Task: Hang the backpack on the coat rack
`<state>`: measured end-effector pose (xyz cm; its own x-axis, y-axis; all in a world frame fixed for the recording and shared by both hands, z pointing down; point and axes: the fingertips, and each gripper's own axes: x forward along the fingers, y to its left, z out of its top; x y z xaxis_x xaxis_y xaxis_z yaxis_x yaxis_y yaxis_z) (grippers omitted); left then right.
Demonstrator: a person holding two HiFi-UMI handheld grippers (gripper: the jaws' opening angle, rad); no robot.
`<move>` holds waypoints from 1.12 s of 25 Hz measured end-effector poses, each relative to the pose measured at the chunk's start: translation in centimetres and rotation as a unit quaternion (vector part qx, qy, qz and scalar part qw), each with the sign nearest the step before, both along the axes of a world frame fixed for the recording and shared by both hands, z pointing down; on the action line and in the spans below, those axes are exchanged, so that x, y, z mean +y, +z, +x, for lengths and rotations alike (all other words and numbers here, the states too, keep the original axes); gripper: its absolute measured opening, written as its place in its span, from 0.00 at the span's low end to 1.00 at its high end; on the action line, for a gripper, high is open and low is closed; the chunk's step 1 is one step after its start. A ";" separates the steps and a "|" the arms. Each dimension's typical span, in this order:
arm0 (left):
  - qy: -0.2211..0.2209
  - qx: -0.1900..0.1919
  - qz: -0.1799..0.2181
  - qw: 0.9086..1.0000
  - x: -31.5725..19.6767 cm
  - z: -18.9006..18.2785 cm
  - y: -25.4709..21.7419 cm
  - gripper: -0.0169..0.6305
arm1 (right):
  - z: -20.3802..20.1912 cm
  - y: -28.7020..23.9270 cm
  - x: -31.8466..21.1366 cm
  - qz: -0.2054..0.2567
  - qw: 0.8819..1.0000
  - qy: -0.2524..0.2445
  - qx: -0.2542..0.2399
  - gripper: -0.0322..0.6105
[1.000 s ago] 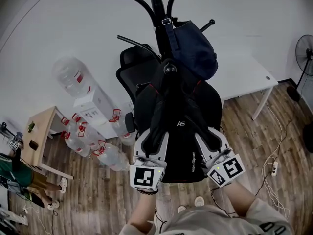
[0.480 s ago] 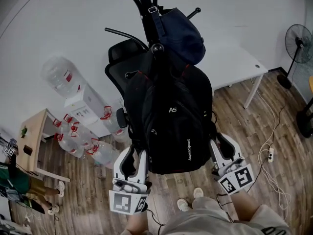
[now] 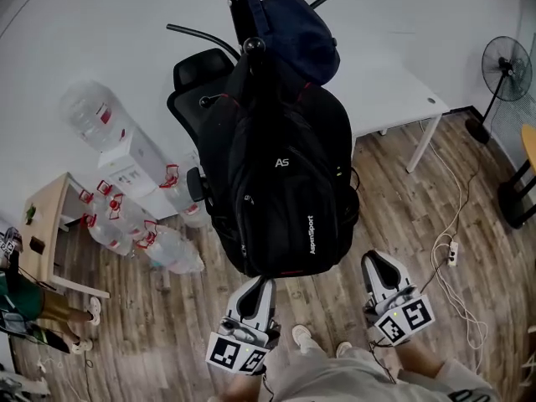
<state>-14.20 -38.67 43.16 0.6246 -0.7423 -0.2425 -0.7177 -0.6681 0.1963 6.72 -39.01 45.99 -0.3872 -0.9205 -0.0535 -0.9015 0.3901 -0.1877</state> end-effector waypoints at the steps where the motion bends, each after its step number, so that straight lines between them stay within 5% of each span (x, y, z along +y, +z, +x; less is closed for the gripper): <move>1: 0.004 -0.009 0.002 1.000 0.8 0.9 0.3 0.04 | -0.1 0.5 0.7 -0.005 1.000 -0.005 0.007 0.13; 10: -0.038 -0.089 0.036 0.995 10.1 7.9 -0.6 0.04 | 4.7 1.9 9.3 -0.023 0.999 -0.032 -0.002 0.13; 18: -0.090 -0.085 0.019 0.992 18.2 11.1 -0.2 0.04 | 8.9 2.5 16.0 -0.025 0.997 -0.063 -0.020 0.13; 28: -0.131 -0.086 0.000 0.988 23.8 9.5 0.0 0.04 | 6.9 4.4 20.8 -0.052 0.993 -0.107 -0.015 0.13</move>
